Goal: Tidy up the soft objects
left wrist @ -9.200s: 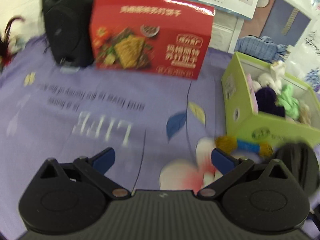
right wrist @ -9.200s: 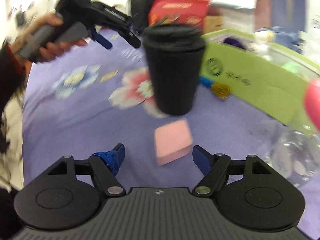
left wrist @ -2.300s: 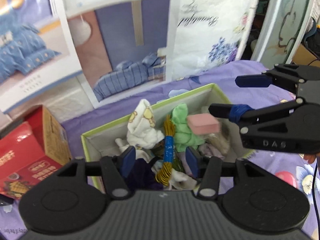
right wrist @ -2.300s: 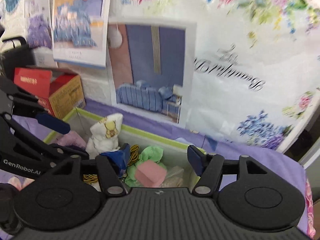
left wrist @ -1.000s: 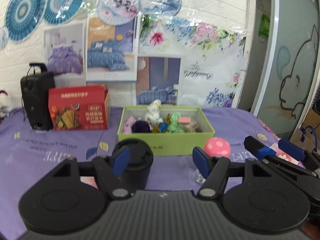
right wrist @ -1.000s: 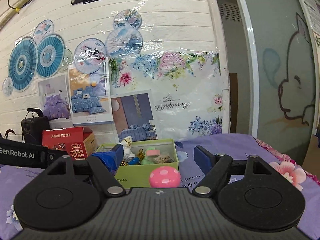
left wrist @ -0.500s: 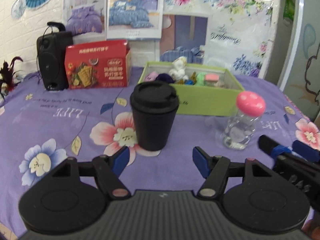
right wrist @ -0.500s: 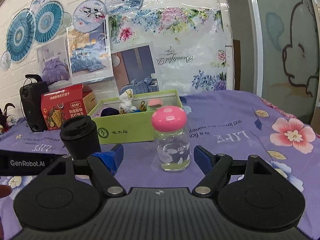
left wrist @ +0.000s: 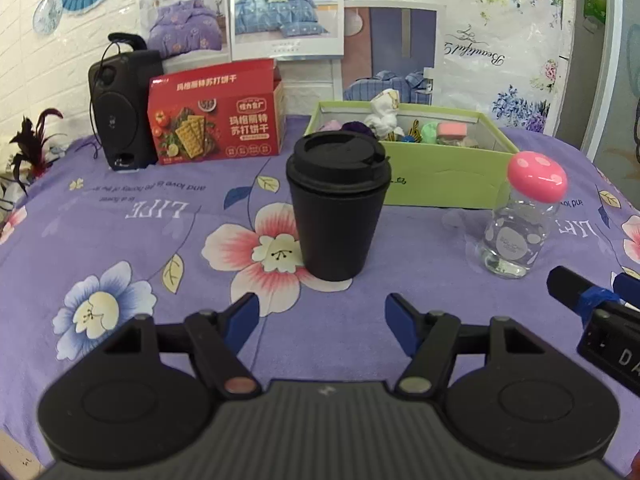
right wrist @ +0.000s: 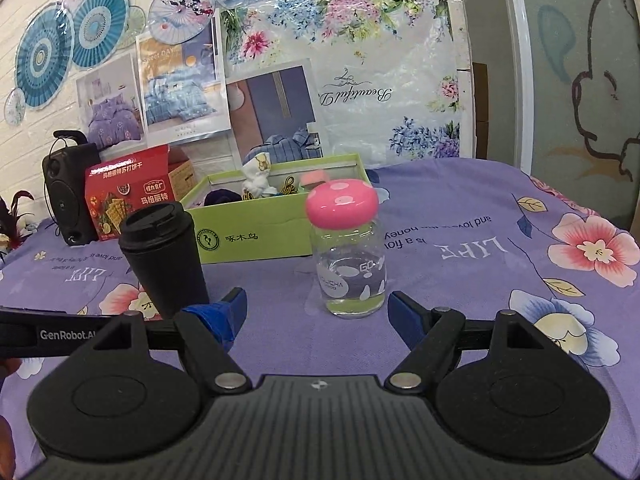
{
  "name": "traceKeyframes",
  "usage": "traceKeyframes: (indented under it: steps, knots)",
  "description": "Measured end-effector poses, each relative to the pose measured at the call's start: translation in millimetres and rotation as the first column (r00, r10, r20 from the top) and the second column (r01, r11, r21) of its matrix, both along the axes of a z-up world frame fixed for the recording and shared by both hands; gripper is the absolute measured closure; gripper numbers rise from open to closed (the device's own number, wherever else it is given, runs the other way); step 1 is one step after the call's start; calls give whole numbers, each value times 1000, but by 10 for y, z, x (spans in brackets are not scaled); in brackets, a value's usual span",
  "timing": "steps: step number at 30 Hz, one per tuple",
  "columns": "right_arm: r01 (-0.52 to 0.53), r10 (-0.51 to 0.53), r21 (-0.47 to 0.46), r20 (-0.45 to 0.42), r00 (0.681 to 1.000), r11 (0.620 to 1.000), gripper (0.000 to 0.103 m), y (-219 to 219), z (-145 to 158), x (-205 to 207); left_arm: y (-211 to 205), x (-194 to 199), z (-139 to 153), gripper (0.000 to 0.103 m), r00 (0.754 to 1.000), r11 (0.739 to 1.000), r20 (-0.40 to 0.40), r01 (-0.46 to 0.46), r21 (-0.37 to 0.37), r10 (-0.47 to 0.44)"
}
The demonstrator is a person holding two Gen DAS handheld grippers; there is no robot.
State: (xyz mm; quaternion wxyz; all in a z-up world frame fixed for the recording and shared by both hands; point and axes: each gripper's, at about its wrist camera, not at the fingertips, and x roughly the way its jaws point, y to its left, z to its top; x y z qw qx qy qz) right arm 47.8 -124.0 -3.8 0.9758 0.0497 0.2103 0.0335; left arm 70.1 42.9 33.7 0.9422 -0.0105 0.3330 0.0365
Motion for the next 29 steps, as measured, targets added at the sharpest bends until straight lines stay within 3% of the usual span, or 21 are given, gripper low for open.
traceKeyframes:
  steps: [29]
  knots:
    - [-40,40,-1,-33,999,999,39,9,-29,-26,-29,-27,-13,35,1000,1000,-19,11,-15,-12]
